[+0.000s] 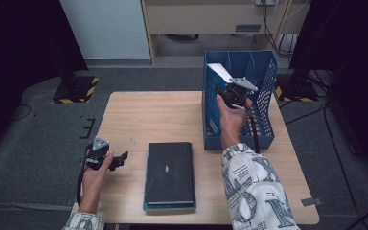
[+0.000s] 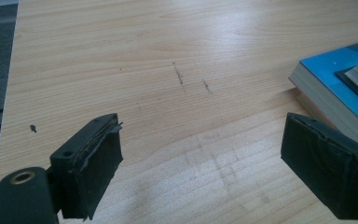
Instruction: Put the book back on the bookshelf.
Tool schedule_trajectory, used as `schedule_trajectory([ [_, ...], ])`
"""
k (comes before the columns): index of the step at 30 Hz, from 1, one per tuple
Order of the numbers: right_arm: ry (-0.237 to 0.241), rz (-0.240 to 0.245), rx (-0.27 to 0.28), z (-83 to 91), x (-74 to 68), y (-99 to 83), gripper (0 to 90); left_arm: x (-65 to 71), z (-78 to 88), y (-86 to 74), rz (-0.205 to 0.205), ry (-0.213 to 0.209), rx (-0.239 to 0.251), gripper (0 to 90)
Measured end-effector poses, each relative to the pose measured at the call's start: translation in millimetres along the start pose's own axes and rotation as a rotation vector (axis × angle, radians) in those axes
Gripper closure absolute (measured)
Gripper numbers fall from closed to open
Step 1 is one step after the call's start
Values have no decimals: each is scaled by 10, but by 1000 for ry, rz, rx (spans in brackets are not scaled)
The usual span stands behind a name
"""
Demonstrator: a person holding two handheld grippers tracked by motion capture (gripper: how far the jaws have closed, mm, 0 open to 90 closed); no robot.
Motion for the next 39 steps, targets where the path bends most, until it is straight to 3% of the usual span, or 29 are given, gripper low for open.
schedule_trajectory([
  [13,8,25,-16,37,-15,-54,604,14,-19,-11,-8,-2,-14,115],
  [22,1,41,-58,200,-28,-135,603,30,-32,-15,-14,-4,-24,115],
  [39,-5,67,-68,383,-58,-290,596,26,-36,-22,-16,-1,-36,115],
])
Point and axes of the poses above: each handheld gripper's, and its own axes: z roughly backward along the jaws, y roughly out of its top, x roughly to its right, the point moved 3 cm from there along -z, roughly forward along the jaws
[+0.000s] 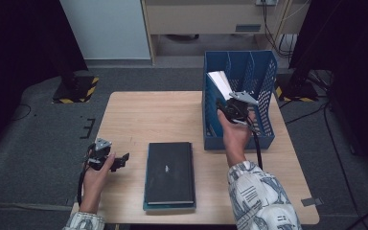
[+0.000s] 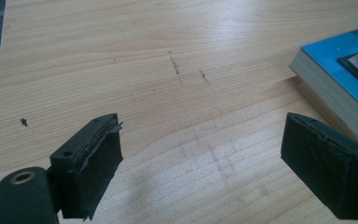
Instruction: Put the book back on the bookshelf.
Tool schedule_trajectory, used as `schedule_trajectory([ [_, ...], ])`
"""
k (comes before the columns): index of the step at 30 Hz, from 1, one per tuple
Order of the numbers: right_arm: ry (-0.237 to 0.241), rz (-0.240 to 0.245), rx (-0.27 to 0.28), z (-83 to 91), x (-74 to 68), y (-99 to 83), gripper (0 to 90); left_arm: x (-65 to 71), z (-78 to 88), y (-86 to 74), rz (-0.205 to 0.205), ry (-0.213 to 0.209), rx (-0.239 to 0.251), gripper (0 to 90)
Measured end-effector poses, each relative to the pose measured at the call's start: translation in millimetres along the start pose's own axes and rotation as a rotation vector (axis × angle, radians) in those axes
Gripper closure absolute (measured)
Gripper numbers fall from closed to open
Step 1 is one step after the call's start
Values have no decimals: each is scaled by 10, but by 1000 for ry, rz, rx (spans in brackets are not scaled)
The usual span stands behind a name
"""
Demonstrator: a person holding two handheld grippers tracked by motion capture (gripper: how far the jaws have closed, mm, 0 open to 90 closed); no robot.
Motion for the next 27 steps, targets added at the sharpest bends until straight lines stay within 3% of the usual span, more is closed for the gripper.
schedule_trajectory([
  [7,-5,5,2,6,-35,-7,577,-1,-1,0,5,0,3,115],
  [17,6,28,16,87,-89,136,423,15,1,-4,1,-1,-6,115],
  [27,2,36,-18,53,-73,287,509,15,-3,-4,1,-3,-5,115],
])
Point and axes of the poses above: each handheld gripper's, and its own axes: z roughly backward along the jaws, y roughly out of its top, x roughly to its right, the point moved 3 cm from there along -z, roughly forward along the jaws
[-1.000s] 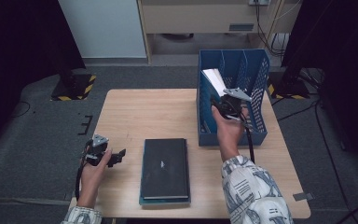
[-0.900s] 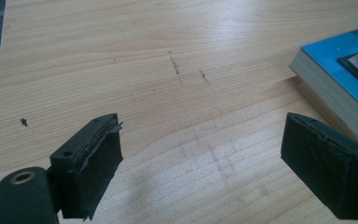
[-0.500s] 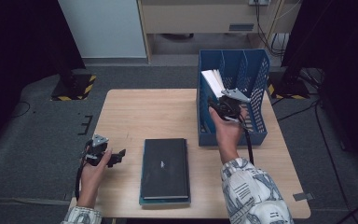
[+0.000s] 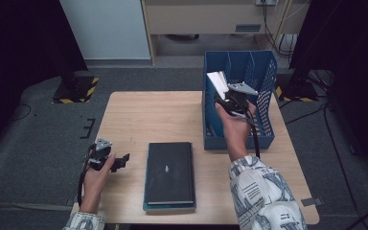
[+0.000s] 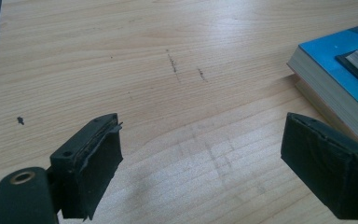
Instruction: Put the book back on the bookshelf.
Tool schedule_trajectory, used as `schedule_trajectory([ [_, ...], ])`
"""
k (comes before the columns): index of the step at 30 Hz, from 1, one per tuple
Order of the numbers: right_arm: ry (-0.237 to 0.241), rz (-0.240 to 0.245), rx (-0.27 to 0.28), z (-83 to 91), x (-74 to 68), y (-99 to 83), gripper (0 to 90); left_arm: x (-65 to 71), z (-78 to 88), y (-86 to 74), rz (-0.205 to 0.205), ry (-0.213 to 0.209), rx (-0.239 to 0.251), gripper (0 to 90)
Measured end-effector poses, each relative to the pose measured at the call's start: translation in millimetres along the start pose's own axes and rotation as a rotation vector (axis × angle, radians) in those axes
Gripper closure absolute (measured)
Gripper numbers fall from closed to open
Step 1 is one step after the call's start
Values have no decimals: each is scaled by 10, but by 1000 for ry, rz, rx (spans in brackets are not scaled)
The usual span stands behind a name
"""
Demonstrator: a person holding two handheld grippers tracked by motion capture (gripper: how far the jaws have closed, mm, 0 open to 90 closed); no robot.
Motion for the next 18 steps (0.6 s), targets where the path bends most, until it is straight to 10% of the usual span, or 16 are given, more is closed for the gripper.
schedule_trajectory([
  [18,-15,-6,-40,-22,-3,34,599,-2,-1,0,1,-1,0,115],
])
Point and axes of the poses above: each handheld gripper's, and its own axes: z roughly backward along the jaws, y roughly out of its top, x roughly to its right, the point moved 3 cm from there along -z, roughly forward along the jaws
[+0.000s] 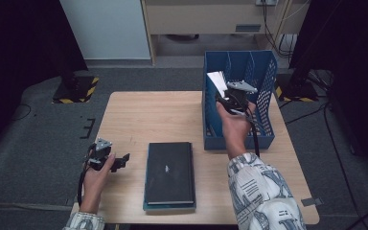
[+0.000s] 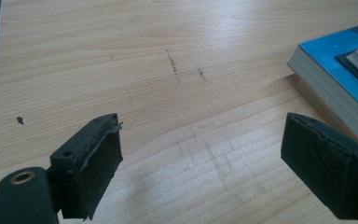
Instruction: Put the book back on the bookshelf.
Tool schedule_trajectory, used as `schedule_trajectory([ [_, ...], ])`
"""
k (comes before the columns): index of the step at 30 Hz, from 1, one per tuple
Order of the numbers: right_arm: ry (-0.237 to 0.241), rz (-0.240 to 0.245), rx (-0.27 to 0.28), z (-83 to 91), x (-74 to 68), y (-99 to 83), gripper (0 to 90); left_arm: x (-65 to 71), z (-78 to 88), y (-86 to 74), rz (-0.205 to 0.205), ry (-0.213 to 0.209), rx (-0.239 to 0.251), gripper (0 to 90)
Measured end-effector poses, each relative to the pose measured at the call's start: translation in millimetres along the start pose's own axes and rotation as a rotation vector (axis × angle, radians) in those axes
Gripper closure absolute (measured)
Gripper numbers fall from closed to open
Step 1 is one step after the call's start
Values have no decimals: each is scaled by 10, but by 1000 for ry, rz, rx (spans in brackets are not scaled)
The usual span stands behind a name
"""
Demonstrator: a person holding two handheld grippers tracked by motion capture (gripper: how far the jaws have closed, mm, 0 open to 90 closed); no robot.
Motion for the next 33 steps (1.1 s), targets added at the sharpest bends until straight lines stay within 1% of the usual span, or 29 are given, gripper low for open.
schedule_trajectory([
  [3,0,0,4,0,1,1,601,-1,0,0,0,1,0,115],
  [9,-15,6,21,-22,-13,6,602,-1,-3,0,-3,0,-1,115],
  [12,-19,-7,29,-44,-10,16,603,-2,0,-1,1,1,0,115],
  [18,-34,-1,47,-129,-6,95,603,-4,0,0,-1,0,1,115],
  [19,-36,-10,51,-147,-9,111,603,-4,1,-1,-1,0,0,115],
  [25,-43,-17,47,-229,-15,188,603,-6,1,0,0,-1,3,115],
  [27,-49,-12,46,-278,-10,211,603,-6,0,0,1,-1,3,116],
  [33,-68,-40,46,-388,12,264,603,1,-6,-1,-2,-3,-1,116],
])
Point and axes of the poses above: each handheld gripper's, and its own axes: z roughly backward along the jaws, y roughly out of its top, x roughly to its right, the point moved 3 cm from there along -z, roughly forward along the jaws
